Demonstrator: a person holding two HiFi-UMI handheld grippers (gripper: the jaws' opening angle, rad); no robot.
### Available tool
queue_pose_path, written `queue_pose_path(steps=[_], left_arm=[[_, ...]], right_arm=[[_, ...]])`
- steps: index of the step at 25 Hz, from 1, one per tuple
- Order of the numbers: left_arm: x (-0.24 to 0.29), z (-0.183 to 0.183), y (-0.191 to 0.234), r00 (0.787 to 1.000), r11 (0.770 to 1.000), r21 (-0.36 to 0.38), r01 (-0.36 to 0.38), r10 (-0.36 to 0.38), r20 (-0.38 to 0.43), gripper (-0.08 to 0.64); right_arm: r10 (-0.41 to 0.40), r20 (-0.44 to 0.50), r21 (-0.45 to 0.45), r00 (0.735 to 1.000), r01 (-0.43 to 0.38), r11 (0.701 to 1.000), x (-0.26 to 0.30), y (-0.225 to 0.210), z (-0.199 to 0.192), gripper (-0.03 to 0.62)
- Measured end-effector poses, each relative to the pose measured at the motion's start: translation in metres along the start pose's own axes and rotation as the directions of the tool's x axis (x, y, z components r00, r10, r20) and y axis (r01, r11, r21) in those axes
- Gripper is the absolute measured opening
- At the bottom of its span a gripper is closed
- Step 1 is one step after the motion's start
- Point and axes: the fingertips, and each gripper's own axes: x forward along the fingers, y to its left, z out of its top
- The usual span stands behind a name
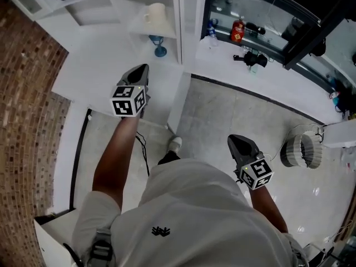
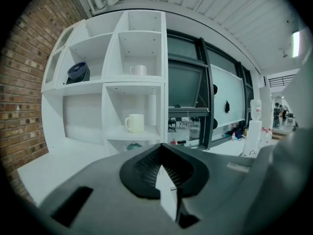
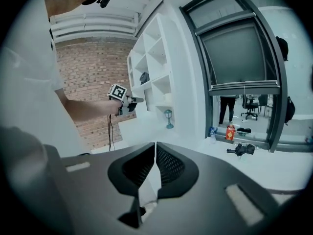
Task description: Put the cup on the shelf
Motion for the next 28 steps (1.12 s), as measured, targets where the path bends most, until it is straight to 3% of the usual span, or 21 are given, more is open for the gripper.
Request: queue_pose_path(steps=[17, 28], left_arm=[[-0.098, -0.07, -0.136, 0.984, 0.988, -0.034, 0.151, -0.153, -0.092, 0.006], [-0.136, -0.106, -0.181, 0.963, 0.975, -0.038, 0.218, -0.221, -0.156, 0.006]], right_arm=[[0.071, 0.015, 0.017, 0.997, -0.071, 0.997, -0.048, 0.016, -0.041, 0.015], [0.086, 0.025, 0.015, 0.996, -0.087, 0.996, -0.059, 0.03, -0.046, 0.012]])
